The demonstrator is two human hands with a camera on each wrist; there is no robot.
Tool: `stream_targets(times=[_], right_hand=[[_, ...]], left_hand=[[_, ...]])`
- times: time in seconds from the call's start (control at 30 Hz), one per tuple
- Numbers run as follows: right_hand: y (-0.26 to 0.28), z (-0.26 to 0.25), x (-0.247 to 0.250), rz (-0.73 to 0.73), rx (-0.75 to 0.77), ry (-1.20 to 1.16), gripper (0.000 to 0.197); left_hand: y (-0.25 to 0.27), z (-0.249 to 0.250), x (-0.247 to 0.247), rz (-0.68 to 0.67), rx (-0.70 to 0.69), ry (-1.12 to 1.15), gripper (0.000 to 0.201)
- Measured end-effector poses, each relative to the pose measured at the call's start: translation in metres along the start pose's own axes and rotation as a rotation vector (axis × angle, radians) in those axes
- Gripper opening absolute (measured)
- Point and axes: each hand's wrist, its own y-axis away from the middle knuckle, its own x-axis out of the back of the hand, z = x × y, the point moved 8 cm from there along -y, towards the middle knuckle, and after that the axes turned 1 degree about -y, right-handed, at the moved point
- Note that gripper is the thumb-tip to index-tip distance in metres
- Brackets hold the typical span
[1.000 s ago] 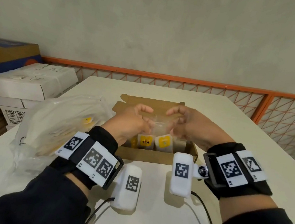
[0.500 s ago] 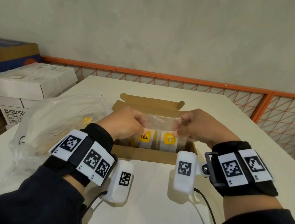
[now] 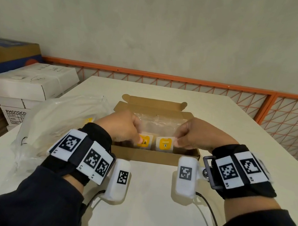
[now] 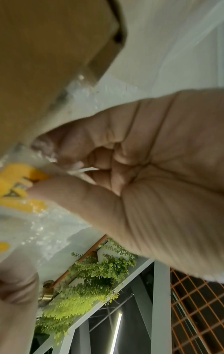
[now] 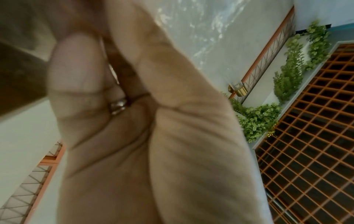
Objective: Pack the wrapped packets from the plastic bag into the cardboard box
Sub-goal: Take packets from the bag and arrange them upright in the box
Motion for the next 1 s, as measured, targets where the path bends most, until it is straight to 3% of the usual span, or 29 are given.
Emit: stream_targets(times=[0.2, 0.3, 0.37, 0.5, 0.6, 0.7, 1.0], right_hand=[[0.003, -0.008, 0.038, 0.289, 0.17, -0.111, 0.02], [0.011, -0.01, 0.055, 0.398, 0.236, -0.154, 0.02], [0.014, -0.009, 0.062, 0.436, 0.259, -0.154, 0.018], [0.012, -0.016, 0.049, 0.348, 0.239, -0.019, 0.015], [0.006, -0.022, 0.022, 0.183, 0.187, 0.214, 0.027], [0.002, -0.019, 0.002, 0.057, 0.132, 0.321, 0.026], [0.005, -0.017, 0.024, 0.19, 0.157, 0.342, 0.027]], left_hand=[[0.003, 0.01, 0.037, 0.298, -0.178, 0.37, 0.015], [0.007, 0.013, 0.045, 0.321, -0.225, 0.334, 0.021], [0.007, 0.014, 0.042, 0.281, -0.222, 0.195, 0.027], [0.004, 0.012, 0.022, 0.128, -0.164, -0.182, 0.031], [0.002, 0.007, 0.012, 0.063, -0.124, -0.25, 0.034], [0.0, 0.001, 0.008, 0.012, -0.096, -0.267, 0.032], [-0.001, -0.002, 0.018, 0.068, -0.11, -0.248, 0.027]])
